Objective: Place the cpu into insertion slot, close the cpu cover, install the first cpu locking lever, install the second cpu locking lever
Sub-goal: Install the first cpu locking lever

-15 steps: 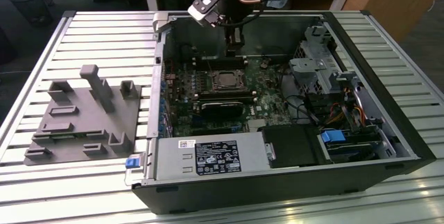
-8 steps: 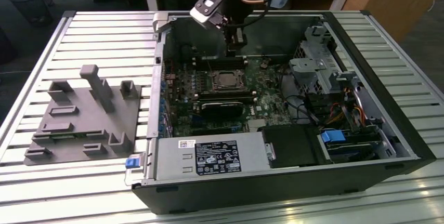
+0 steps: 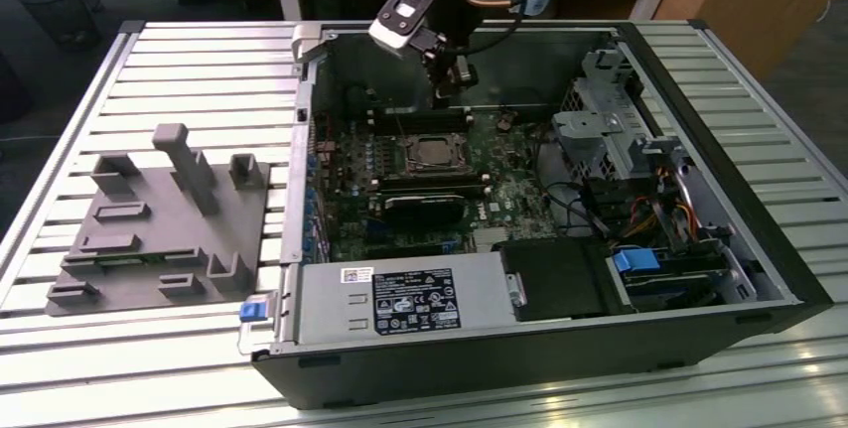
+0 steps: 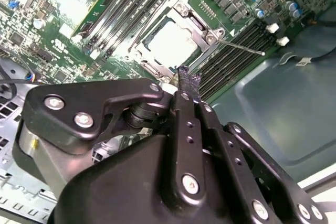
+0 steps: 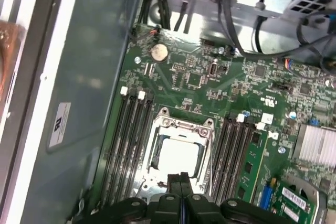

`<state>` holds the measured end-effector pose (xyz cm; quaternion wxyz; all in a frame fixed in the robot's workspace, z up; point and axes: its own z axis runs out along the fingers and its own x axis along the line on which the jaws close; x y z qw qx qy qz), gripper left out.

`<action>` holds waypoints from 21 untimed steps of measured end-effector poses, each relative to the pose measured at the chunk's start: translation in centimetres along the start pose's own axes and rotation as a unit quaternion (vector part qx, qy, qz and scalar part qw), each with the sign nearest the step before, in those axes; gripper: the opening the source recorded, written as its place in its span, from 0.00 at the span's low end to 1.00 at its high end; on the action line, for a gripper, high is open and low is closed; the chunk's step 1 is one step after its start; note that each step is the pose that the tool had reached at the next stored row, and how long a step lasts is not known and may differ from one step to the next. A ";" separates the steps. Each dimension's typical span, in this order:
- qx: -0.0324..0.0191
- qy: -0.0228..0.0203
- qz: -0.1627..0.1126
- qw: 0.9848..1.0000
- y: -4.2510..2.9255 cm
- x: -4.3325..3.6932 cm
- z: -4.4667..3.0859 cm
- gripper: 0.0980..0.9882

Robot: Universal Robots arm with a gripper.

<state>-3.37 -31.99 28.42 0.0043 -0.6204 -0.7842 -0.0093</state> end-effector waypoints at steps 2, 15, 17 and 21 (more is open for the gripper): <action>0.000 0.000 -0.006 1.000 -0.04 0.01 0.01 0.01; 0.002 0.001 -0.106 0.994 -0.06 0.01 0.03 0.01; 0.002 0.001 -0.124 0.992 -0.06 0.01 0.03 0.01; 0.003 0.001 -0.159 0.987 -0.06 0.01 0.05 0.01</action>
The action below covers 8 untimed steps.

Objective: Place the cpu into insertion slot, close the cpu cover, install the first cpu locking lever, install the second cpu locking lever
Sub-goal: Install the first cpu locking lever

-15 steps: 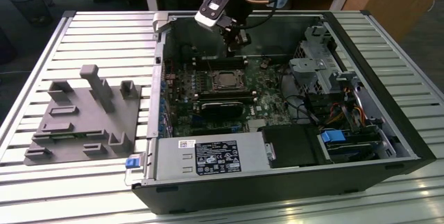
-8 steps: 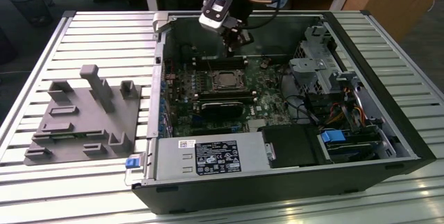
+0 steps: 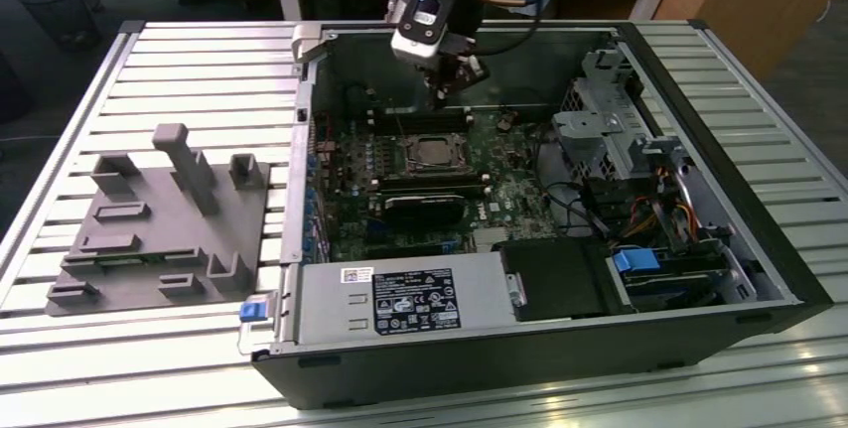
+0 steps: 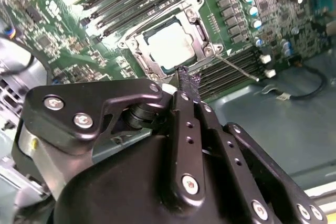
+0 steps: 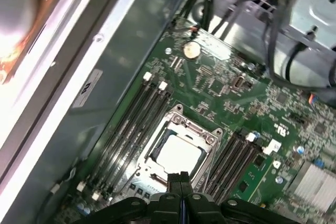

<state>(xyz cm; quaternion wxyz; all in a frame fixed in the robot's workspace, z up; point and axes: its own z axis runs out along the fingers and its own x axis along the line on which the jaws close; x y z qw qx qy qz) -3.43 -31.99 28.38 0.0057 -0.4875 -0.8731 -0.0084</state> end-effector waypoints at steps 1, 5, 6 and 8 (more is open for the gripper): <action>0.000 0.000 -0.009 1.000 0.00 0.00 0.00 0.01; 0.001 0.000 -0.046 0.999 0.00 0.00 0.02 0.01; 0.001 0.000 -0.055 0.999 0.00 0.00 0.03 0.01; 0.001 0.001 -0.072 0.997 0.00 0.00 0.05 0.01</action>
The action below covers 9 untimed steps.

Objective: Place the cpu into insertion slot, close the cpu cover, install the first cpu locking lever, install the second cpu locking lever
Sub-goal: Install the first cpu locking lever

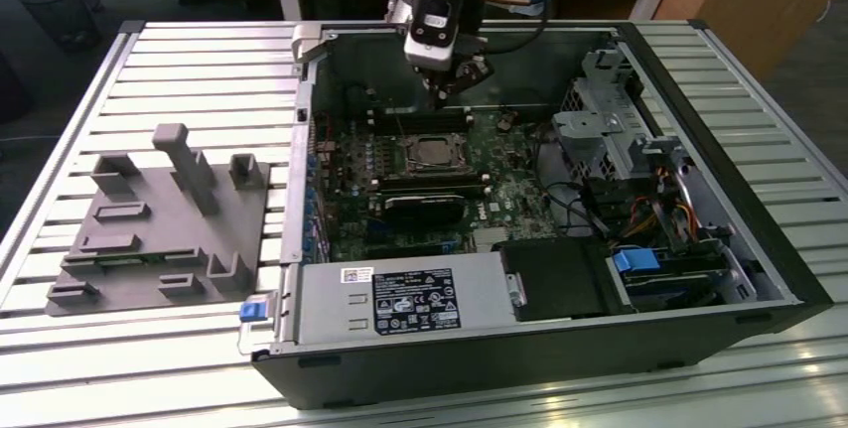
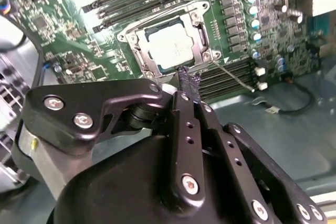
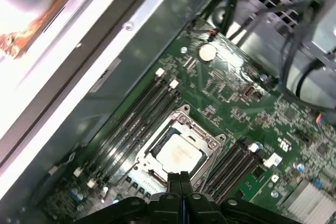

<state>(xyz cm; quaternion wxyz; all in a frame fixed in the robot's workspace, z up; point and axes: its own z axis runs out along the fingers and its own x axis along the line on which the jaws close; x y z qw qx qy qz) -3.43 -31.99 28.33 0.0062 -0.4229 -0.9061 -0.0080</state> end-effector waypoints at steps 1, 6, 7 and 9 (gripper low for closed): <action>0.000 0.000 -0.010 1.000 0.00 0.00 0.01 0.01; 0.001 0.000 -0.055 0.999 0.00 0.00 0.03 0.01; 0.001 0.000 -0.064 0.998 0.00 0.00 0.04 0.01; 0.001 0.000 -0.082 0.997 0.00 0.00 0.04 0.01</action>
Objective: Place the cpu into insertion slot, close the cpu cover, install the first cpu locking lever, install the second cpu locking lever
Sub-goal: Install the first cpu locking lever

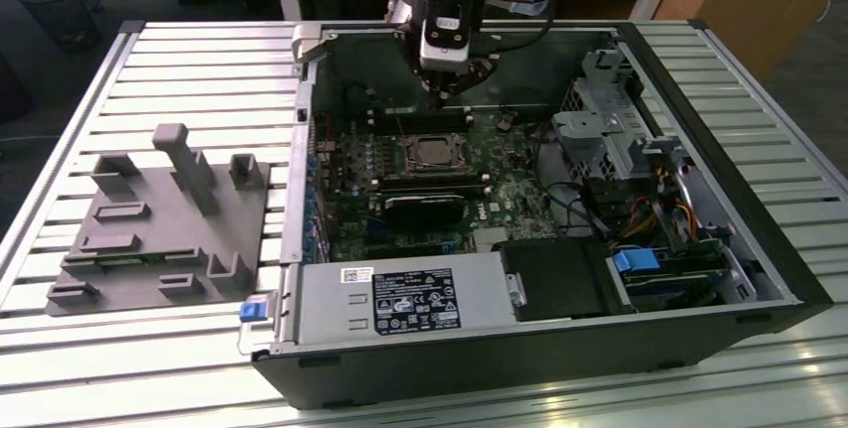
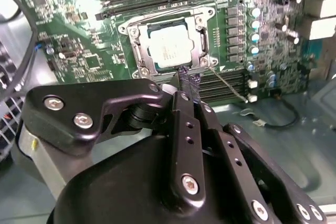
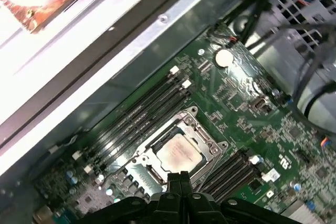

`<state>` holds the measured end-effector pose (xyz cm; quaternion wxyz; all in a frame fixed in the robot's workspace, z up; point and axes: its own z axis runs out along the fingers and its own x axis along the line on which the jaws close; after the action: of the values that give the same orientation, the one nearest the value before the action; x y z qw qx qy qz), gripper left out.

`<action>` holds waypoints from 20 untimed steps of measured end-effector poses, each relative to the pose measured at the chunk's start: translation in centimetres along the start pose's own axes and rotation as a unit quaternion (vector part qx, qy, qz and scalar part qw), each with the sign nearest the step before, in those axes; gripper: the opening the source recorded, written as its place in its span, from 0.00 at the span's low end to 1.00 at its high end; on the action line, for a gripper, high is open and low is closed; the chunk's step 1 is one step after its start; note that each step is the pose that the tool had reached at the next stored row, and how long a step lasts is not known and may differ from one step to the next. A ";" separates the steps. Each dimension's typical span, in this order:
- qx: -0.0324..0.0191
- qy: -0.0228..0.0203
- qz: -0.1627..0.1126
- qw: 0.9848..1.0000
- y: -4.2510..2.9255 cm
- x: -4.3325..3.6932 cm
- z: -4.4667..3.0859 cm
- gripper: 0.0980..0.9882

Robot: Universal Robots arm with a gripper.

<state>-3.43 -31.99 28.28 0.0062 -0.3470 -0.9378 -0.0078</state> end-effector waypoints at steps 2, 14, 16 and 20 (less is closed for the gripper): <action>0.000 0.000 -0.018 1.000 0.00 0.00 0.01 0.01; 0.001 0.000 -0.127 0.992 0.00 0.00 0.08 0.01; 0.001 0.000 -0.145 0.989 0.00 0.00 0.10 0.01; 0.002 0.000 -0.180 0.984 0.00 0.00 0.17 0.01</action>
<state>-3.43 -31.99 28.12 0.0056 -0.1721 -0.9850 -0.0073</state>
